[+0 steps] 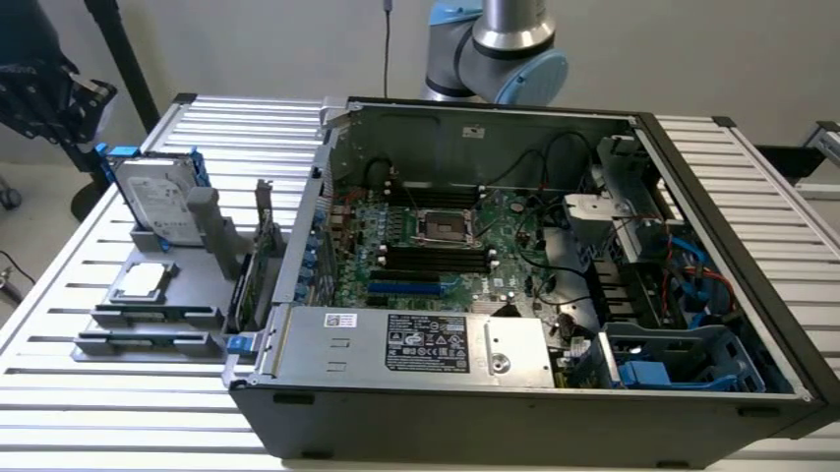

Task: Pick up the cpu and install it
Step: 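Reach for the cpu, then pick up the cpu and move it towards the insertion slot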

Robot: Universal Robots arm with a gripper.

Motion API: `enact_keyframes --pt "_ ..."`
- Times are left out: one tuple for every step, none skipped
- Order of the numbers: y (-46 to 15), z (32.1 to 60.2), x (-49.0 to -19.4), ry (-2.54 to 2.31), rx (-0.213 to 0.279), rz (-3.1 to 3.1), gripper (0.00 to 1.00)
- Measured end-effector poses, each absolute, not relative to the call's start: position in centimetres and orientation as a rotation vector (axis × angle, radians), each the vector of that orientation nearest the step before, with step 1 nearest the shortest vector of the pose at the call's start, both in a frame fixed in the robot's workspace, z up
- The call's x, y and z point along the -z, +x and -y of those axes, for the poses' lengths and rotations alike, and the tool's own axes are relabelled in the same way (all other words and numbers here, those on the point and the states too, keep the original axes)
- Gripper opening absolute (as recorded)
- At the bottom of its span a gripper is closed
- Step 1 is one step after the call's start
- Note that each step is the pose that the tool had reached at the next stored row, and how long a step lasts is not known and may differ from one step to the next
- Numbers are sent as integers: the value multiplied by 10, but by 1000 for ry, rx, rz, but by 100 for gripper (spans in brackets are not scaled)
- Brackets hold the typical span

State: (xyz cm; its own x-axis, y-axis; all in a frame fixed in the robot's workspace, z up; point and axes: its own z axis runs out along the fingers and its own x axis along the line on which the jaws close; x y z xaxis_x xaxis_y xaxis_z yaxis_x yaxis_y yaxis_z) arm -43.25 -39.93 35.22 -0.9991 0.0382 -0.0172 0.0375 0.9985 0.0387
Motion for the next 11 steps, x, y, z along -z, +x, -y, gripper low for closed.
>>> enact_keyframes --pt "-432 399 -352 59 -60 -3123 11" --pt "-432 399 -352 59 -60 -3123 11" --pt "-432 399 -352 59 -60 -3122 11" --pt "-432 399 -352 59 -60 -3123 11" --pt "-432 399 -352 59 -60 -3123 11" --pt "-432 399 -352 59 -60 -3123 11" --pt "-432 399 -352 59 -60 -3123 12" --pt "-432 399 -352 59 -60 -3122 12" --pt "-432 399 -352 59 -60 -3122 17" --pt "-432 399 -352 59 -60 -3123 24" --pt "-432 399 -352 59 -60 -3122 24"
